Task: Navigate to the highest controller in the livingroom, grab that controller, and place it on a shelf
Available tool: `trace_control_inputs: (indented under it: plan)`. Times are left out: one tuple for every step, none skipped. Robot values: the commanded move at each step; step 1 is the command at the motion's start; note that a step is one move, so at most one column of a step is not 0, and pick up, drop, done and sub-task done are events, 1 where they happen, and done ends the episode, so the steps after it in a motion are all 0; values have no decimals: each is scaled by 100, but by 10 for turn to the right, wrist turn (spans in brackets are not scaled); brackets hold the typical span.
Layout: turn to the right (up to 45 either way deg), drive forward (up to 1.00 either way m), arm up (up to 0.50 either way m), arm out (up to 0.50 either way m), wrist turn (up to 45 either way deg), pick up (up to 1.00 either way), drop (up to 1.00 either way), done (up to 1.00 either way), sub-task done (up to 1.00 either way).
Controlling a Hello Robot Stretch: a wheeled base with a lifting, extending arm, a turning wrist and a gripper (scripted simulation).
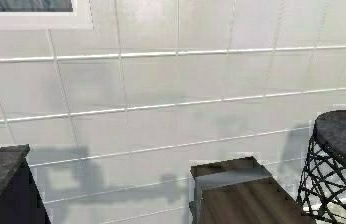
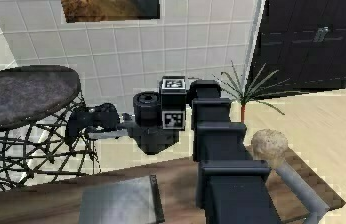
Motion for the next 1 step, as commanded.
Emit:
trace_control_inputs:
  plan:
    - [0, 0, 0, 0, 150, 0, 0, 0, 0]
